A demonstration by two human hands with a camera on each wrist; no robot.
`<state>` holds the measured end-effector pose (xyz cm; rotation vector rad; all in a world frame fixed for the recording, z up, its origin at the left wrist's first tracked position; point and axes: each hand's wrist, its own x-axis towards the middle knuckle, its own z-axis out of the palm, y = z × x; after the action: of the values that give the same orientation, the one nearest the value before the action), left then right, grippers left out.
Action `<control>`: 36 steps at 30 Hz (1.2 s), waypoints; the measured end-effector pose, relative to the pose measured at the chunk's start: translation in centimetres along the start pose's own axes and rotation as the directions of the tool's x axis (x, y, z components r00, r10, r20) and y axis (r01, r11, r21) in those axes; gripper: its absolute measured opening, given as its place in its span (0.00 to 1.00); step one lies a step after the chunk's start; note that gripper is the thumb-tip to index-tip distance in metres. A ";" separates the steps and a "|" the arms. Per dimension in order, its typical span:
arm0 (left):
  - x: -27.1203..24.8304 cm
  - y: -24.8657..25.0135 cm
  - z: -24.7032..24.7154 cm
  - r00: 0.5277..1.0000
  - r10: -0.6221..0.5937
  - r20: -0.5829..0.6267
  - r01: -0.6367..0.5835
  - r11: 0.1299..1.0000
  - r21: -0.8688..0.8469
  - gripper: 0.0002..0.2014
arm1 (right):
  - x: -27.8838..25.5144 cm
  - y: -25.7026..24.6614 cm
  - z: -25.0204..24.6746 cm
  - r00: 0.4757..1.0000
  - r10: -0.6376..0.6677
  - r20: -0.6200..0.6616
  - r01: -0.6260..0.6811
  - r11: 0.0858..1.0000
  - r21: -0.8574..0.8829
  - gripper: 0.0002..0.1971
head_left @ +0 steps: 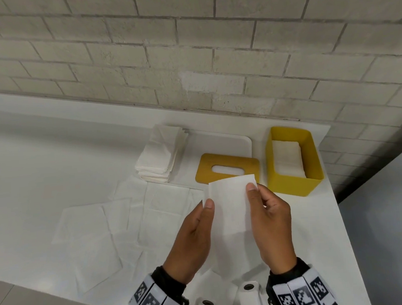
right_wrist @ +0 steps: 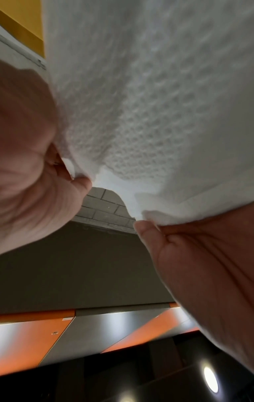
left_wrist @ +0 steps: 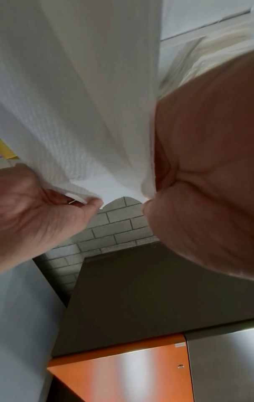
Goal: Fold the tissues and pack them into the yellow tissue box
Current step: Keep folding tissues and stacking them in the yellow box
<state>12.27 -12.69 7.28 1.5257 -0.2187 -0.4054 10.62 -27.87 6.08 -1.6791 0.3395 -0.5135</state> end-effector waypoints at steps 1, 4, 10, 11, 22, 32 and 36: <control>0.0 0.0 0.0 1.000 0.000 0.001 0.000 1.000 0.000 0.20 | 0.0 0.0 0.1 1.000 0.002 -0.002 -0.002 1.000 -0.006 0.21; 0.2 -0.2 0.0 1.000 -0.019 -0.008 0.019 1.000 -0.012 0.17 | -0.1 0.1 0.2 1.000 0.004 0.002 -0.004 1.000 -0.028 0.21; 0.4 -0.7 -0.5 0.987 -0.159 -0.033 0.153 0.980 -0.131 0.22 | -0.3 -0.1 0.1 0.999 0.003 0.034 -0.002 0.999 -0.043 0.24; 0.5 -0.8 -0.6 0.982 -0.187 -0.037 0.179 0.971 -0.156 0.23 | -0.3 -0.1 0.1 0.999 0.001 0.040 0.001 0.999 -0.039 0.23; 0.8 -0.2 -1.0 0.976 -0.213 -0.036 0.207 0.970 -0.124 0.24 | -0.6 -0.6 0.3 0.997 -0.020 0.070 0.024 0.998 -0.054 0.26; 0.4 -0.7 -0.8 0.991 -0.131 -0.024 0.130 0.990 -0.049 0.21 | -0.7 0.1 0.3 0.998 0.025 0.051 -0.022 0.999 -0.050 0.23; 0.5 -1.1 -1.0 0.985 -0.166 -0.047 0.161 0.982 -0.099 0.21 | -0.4 0.4 -0.1 0.998 0.052 0.040 -0.051 0.998 -0.040 0.25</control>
<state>12.97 -12.00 6.10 1.4638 -0.0299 -0.4960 10.30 -27.81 5.64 -1.7123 0.3639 -0.4358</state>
